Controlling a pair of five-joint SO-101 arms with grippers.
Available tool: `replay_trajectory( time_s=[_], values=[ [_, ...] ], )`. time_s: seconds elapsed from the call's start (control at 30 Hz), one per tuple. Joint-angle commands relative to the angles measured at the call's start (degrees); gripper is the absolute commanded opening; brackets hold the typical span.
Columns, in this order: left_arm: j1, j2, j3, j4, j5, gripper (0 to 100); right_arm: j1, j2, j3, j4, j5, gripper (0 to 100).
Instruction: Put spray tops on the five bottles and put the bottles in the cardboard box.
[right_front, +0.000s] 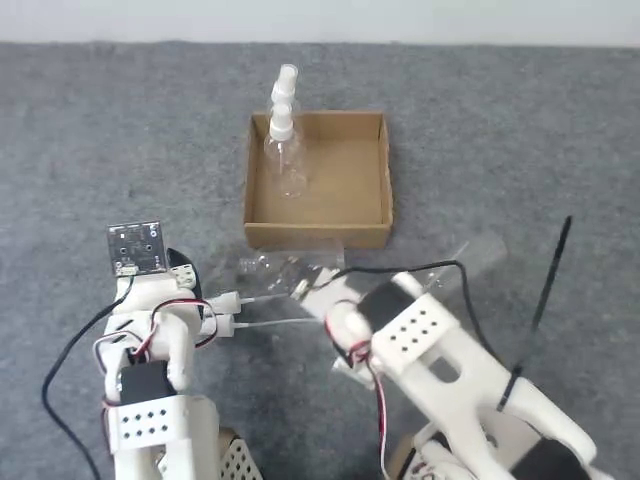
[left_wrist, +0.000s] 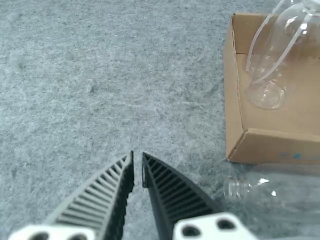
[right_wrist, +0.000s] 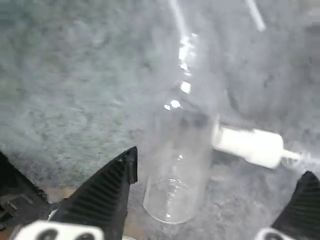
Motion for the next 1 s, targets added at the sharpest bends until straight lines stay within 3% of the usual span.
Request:
replay_trajectory(
  time_s=[0.0,0.5,0.73,0.97],
  values=[
    [-0.2,-0.9,-0.5,-1.7,-0.5,3,-3.6,-2.2,-3.0,-1.1,-0.5,40.6],
    [-0.2,-0.9,-0.5,-1.7,-0.5,3,-3.8,10.1,-1.3,-10.5,-1.1,40.2],
    [-0.2,-0.9,-0.5,-1.7,-0.5,3,-3.6,12.1,-2.6,-11.8,-0.9,21.7],
    [-0.2,-0.9,-0.5,-1.7,-0.5,3,-3.6,12.0,-5.2,-9.0,-1.1,16.0]
  ],
)
